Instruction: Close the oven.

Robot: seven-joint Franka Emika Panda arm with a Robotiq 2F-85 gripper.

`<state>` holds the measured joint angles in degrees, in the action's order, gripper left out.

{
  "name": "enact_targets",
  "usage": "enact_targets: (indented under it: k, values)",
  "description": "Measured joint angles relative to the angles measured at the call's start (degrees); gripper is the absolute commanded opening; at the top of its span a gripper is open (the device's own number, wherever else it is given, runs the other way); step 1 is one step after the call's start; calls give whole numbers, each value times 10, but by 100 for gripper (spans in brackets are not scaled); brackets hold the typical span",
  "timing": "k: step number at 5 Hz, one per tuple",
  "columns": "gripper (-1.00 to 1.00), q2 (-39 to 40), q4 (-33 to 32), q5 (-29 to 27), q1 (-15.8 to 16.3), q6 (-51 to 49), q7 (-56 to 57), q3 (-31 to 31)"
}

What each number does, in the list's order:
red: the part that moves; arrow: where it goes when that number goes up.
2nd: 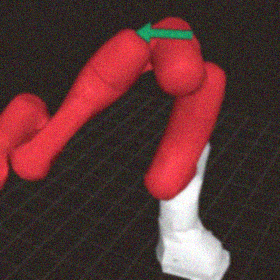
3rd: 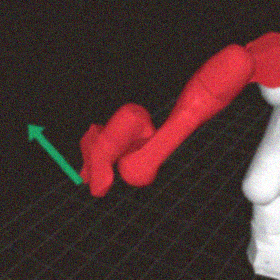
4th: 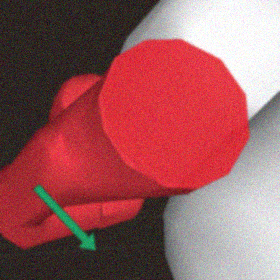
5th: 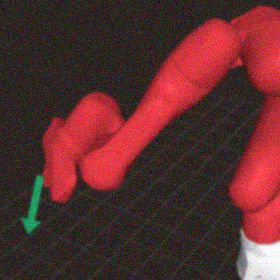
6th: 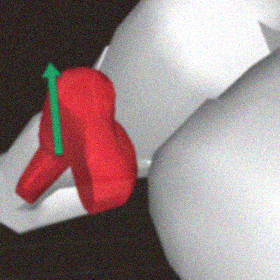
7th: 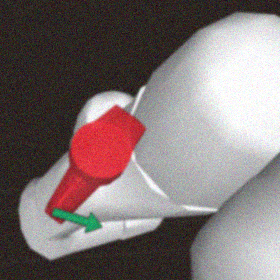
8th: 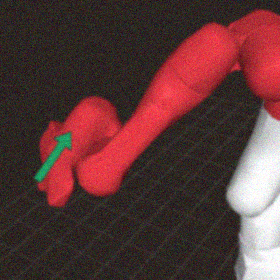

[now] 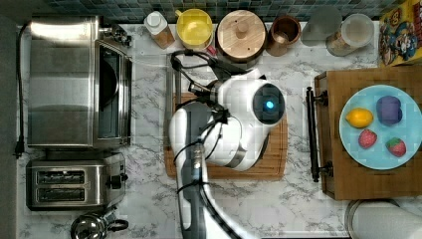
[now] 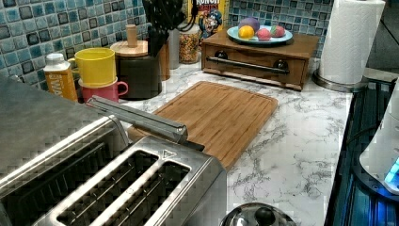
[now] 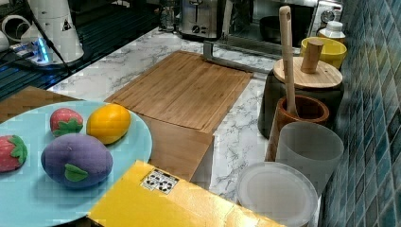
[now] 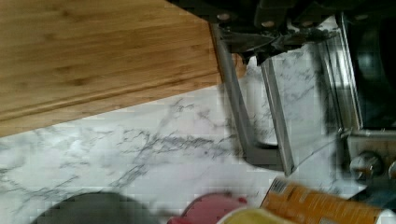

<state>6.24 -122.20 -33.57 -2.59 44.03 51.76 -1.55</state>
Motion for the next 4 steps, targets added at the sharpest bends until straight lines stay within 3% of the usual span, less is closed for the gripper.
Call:
enact_targets:
  k: [2,3,4]
  values:
    - [-100,14,-71,-163,-35,-14,247,-1]
    - [-100,33,-79,-192,-45,-50,325,0]
    - [-100,68,-78,-271,-50,-47,384,-1]
